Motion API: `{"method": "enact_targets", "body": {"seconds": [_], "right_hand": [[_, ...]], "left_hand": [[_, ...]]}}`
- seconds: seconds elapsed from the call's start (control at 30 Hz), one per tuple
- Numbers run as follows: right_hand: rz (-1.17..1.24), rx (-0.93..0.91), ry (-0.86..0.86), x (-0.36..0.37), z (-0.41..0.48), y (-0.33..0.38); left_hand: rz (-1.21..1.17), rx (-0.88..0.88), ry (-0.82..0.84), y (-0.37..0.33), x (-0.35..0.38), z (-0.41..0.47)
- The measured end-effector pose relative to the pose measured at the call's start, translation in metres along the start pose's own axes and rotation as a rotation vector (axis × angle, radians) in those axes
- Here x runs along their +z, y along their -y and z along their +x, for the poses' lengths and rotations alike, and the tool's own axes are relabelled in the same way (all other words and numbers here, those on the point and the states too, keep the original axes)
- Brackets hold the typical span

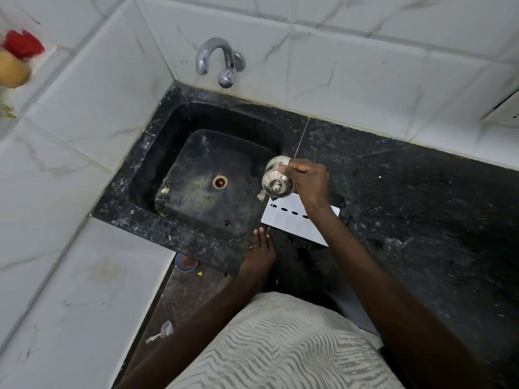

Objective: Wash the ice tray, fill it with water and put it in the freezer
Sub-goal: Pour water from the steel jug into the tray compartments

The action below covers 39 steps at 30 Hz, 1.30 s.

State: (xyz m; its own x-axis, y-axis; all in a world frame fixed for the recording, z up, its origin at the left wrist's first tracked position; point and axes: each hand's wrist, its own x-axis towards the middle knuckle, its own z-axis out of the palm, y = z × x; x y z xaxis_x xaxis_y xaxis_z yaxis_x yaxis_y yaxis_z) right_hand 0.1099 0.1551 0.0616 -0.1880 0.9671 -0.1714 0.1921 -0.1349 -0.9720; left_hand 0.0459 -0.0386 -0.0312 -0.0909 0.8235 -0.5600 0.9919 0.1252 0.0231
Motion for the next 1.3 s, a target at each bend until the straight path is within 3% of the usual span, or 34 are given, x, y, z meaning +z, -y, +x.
{"method": "enact_targets", "body": {"seconds": [0.23,0.5,0.67,1.3], "right_hand": [[0.050,0.214,0.008,-0.032,0.016,-0.007],[0.130,0.366,-0.146,-0.067,0.051,-0.027],[0.138,0.382,-0.198,-0.082,0.080,-0.038],[0.017,0.406,-0.114,-0.088,0.124,-0.069]], "left_hand": [[-0.020,0.013,-0.006,0.001,-0.001,-0.001],[-0.008,0.027,0.001,0.002,0.002,0.000],[-0.002,0.022,0.015,0.000,0.001,0.002],[0.058,0.031,-0.009,-0.001,0.008,0.007]]}}
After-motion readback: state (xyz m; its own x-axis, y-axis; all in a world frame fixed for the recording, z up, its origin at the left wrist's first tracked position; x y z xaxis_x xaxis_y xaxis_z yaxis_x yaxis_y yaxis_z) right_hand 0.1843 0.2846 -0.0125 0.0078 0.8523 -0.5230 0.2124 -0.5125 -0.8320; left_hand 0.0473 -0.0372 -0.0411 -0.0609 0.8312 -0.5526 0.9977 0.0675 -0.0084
